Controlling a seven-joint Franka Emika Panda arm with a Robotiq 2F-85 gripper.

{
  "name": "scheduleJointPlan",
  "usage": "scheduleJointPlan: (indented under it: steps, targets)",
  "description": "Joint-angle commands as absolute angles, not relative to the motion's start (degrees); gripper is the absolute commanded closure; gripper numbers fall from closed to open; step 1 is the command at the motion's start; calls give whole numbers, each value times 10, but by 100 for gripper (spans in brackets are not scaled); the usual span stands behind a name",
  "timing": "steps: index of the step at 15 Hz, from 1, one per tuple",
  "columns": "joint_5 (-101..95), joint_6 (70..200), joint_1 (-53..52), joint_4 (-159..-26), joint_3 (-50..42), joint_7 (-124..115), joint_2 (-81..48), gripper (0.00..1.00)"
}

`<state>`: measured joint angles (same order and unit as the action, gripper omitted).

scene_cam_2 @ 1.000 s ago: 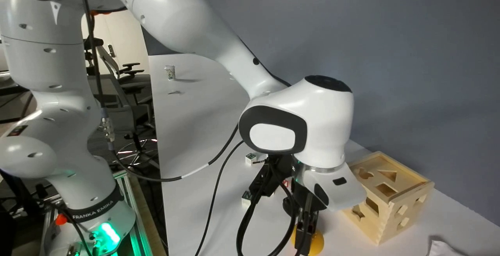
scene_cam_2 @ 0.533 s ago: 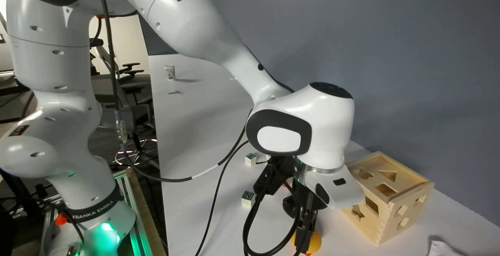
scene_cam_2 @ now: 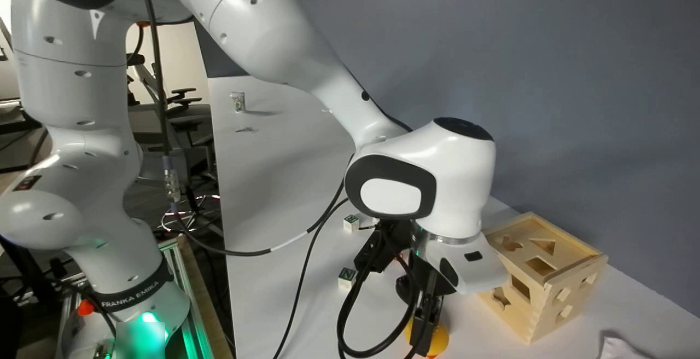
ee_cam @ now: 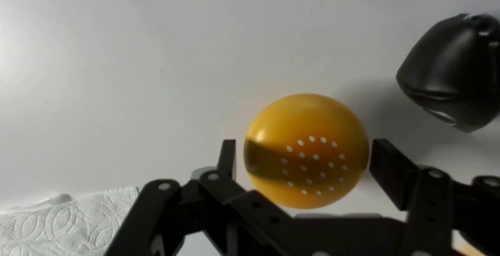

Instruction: Move an object on the table

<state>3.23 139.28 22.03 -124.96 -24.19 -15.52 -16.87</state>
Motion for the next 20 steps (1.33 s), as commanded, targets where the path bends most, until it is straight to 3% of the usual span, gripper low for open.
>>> scheduleJointPlan:
  steps: [1, 13, 20]
  targets:
    - [21, 1395, 214, -1246, -246, -174, -169, 0]
    - [-50, 1407, 195, -1348, -240, -98, -57, 0]
    - [-178, 1544, 192, -1458, -228, -45, 24, 0]
